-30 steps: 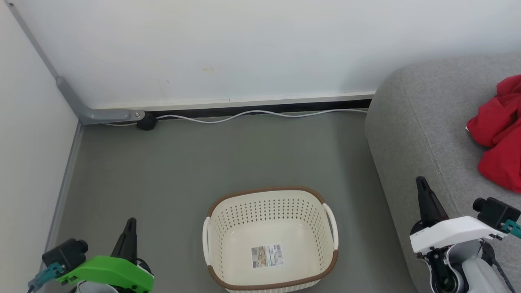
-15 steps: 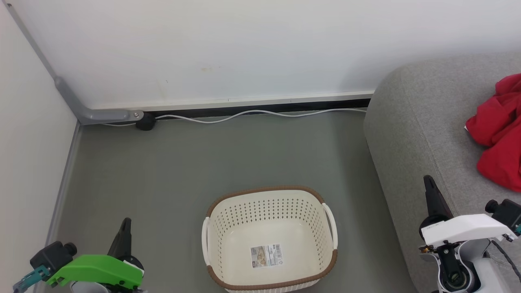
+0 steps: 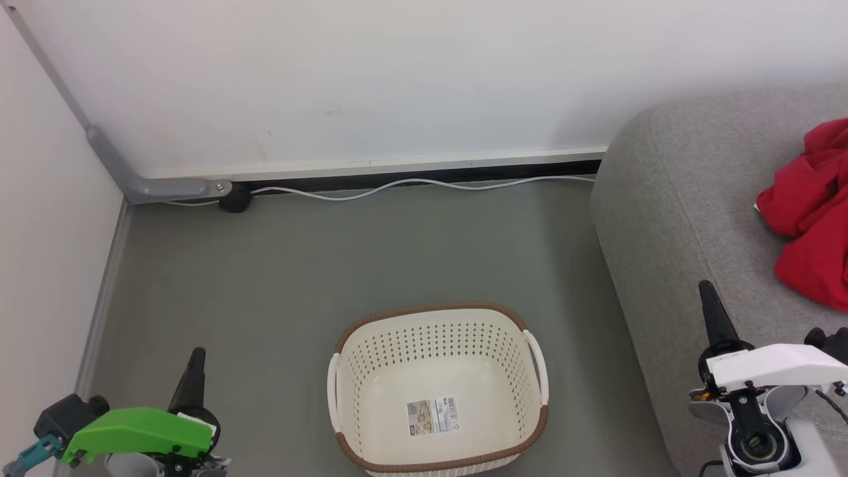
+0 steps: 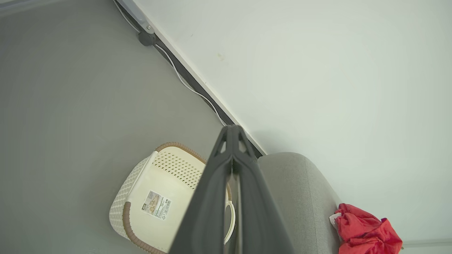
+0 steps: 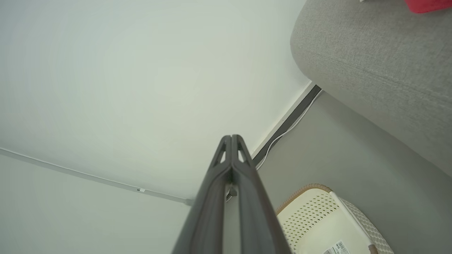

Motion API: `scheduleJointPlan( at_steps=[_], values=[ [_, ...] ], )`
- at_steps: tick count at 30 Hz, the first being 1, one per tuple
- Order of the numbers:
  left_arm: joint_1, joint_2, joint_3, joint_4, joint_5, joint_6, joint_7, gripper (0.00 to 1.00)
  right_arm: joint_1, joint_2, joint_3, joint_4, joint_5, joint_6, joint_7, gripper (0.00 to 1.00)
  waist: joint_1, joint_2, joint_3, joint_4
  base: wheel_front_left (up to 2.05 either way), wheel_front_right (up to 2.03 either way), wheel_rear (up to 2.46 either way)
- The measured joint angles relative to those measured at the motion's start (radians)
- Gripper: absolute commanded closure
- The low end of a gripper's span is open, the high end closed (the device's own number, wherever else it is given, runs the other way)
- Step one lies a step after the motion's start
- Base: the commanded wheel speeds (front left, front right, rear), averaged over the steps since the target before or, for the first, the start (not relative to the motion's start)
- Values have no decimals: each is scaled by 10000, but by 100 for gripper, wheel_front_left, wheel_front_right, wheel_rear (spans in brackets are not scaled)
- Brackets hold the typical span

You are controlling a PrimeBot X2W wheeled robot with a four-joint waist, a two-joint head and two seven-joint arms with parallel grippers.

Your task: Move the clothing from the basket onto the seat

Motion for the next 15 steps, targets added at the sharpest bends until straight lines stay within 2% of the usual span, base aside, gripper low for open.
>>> scheduleJointPlan(
  at_steps=[15],
  values=[
    [-136, -167, 575, 123, -1540, -332, 447, 100, -65, -2, -290, -17, 2029, 0, 489, 100, 0, 0, 9, -34, 0, 0, 0]
  ],
)
